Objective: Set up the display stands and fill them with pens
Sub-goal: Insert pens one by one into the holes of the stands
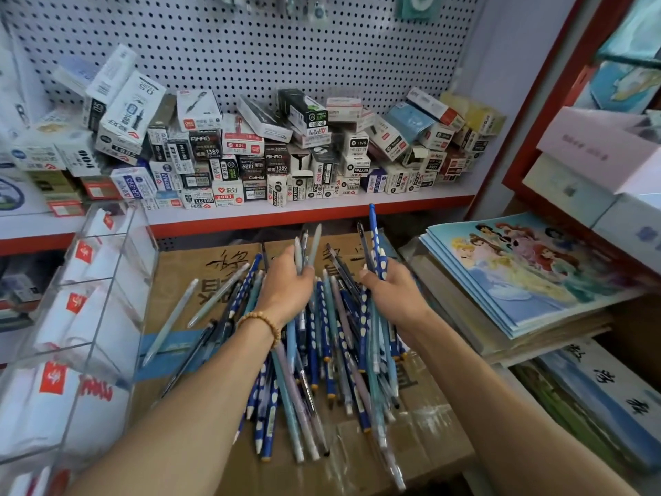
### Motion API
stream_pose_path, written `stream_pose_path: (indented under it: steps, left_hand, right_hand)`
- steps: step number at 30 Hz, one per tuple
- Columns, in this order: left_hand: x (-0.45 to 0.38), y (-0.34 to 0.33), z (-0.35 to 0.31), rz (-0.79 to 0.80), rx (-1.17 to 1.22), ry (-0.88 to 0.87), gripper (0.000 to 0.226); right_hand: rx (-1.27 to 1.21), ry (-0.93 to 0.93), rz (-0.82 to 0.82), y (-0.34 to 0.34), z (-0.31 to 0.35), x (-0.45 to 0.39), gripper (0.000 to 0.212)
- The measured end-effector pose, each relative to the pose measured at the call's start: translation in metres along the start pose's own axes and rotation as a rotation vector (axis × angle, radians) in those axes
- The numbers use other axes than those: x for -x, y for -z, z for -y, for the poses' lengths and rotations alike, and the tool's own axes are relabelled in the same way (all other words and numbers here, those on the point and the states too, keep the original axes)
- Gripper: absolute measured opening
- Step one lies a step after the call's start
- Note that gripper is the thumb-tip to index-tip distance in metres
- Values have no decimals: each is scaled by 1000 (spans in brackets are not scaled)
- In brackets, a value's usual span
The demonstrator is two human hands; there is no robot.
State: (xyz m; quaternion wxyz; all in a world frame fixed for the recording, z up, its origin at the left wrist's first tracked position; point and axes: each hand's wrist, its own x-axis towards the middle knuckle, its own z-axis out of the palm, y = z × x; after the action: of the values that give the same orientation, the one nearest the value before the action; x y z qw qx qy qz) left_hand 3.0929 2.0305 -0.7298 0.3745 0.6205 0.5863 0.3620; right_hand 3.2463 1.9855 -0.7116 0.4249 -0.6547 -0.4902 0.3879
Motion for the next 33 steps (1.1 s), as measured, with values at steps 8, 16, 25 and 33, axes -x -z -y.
stream_pose_path:
  steps: [8, 16, 25, 33]
  left_hand:
    - [-11, 15, -13, -24, 223, 53, 16]
    - [-5, 30, -33, 108, 683, 149, 11]
    - [25, 30, -79, 300, 647, -8, 23]
    - [66, -3, -120, 322, 455, -212, 26]
  right_hand:
    - [-63, -7, -11, 0, 8, 1, 7]
    - [-178, 31, 13, 1, 26, 11, 11]
    - [-514, -26, -118, 26, 63, 23, 9]
    - [-684, -48, -286, 74, 81, 53, 15]
